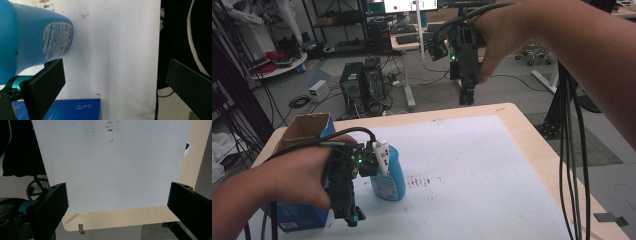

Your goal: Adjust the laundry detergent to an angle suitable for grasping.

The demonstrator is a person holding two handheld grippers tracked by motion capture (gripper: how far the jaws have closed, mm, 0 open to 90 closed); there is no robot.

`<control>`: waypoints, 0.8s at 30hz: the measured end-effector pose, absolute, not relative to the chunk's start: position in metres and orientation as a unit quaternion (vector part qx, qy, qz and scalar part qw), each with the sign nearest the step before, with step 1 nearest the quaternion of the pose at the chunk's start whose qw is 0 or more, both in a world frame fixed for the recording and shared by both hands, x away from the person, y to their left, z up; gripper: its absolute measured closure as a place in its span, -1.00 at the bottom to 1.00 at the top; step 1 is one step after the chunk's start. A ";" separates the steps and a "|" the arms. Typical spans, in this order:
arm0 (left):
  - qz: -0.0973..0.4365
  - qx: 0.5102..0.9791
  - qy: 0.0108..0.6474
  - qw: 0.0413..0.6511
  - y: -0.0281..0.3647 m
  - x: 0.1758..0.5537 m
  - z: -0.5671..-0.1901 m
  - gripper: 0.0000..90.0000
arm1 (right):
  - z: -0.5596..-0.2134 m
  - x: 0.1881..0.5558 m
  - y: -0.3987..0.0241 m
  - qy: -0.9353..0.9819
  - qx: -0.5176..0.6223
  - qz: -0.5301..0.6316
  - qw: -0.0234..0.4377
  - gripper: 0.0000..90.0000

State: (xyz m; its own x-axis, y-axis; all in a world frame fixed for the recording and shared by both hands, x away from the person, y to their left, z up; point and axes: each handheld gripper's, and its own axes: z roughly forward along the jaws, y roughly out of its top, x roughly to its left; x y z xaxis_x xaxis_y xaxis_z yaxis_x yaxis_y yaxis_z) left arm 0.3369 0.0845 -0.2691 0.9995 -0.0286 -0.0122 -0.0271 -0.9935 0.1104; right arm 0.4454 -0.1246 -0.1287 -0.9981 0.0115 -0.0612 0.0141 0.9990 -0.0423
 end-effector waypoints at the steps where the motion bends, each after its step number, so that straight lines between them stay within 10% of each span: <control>1: -0.005 0.998 -0.013 0.056 0.085 0.337 -0.269 -0.95 | -0.129 0.445 -0.125 0.999 0.007 -0.020 0.031 -0.95; 24: -0.008 0.999 -0.016 0.049 0.088 0.337 -0.270 -0.95 | -0.129 0.438 -0.130 0.999 0.020 -0.015 0.038 -0.95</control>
